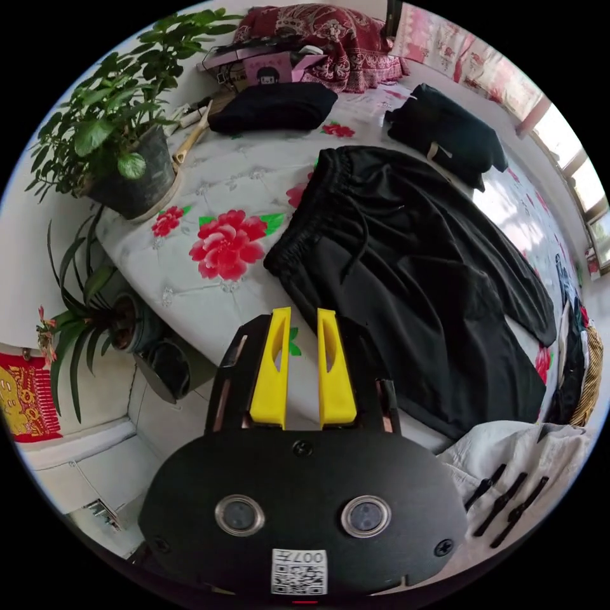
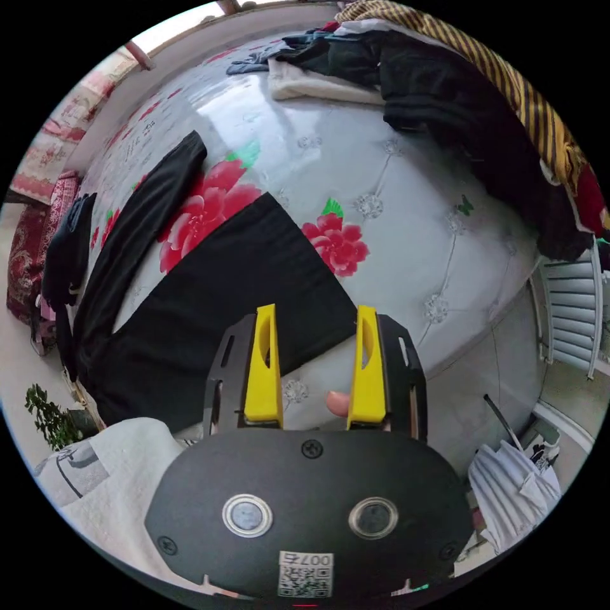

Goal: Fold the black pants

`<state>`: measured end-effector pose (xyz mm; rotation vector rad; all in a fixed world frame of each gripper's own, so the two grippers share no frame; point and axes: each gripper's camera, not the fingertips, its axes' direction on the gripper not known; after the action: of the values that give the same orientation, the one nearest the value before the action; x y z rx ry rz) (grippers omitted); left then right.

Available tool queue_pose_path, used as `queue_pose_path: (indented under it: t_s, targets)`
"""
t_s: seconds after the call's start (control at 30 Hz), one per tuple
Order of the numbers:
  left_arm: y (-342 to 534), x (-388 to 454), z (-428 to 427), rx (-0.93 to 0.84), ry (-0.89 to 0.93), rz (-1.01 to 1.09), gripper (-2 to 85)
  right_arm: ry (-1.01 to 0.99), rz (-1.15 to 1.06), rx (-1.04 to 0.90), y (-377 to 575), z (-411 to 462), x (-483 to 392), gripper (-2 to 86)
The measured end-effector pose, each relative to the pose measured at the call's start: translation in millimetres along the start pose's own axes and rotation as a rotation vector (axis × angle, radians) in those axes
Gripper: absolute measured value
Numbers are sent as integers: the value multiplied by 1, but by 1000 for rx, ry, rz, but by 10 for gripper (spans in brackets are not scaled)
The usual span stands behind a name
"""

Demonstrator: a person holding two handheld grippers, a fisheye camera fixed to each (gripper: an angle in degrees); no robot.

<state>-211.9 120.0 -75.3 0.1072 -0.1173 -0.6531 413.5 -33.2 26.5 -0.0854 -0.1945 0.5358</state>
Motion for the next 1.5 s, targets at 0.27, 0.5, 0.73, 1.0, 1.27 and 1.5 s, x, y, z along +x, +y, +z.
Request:
queue_pose_path:
  t_s: [0.27,0.5,0.73,1.0,1.27,1.5]
  targets:
    - [-23,33,35,-78,-69,21,62,206,-212,1,-2,18,-53,86]
    - [-30,46,33,-78,-102,82,2,185,-272,2,-4,21,-52,16]
    - [-36,40,32,-88,-86,87,-8,31,-249,42,-9,3,-25,1]
    - [-38,27,30,-102,-62,78,-9,-122,-221,126,-12,-15,-9,-1]
    - [-36,-3,13,-66,63,26,-10,-312,-183,190,-19,-33,8,-1]
    - [-37,-26,-1,-41,150,-9,-10,-491,-129,222,-28,-37,25,-1]
